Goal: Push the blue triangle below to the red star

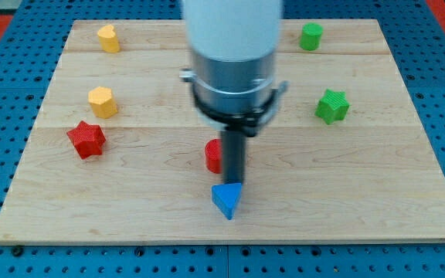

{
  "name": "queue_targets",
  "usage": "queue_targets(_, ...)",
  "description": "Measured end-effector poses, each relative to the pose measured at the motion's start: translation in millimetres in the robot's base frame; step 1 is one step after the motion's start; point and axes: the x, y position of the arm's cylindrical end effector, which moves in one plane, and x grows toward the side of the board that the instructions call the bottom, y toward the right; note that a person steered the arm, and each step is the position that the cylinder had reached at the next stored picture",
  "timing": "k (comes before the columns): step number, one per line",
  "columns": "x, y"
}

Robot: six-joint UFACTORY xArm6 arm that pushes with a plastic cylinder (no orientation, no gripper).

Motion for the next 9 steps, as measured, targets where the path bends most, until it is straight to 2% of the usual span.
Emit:
queue_targets(1, 33, 28)
queue_targets(2, 53, -22)
queue_targets(3, 53, -115)
queue_targets(4, 53, -152)
queue_targets(5, 58, -93)
queue_targets(6, 58, 35)
queue_targets(7, 47, 53)
queue_targets(8, 22, 26)
queue_targets(9, 16, -15)
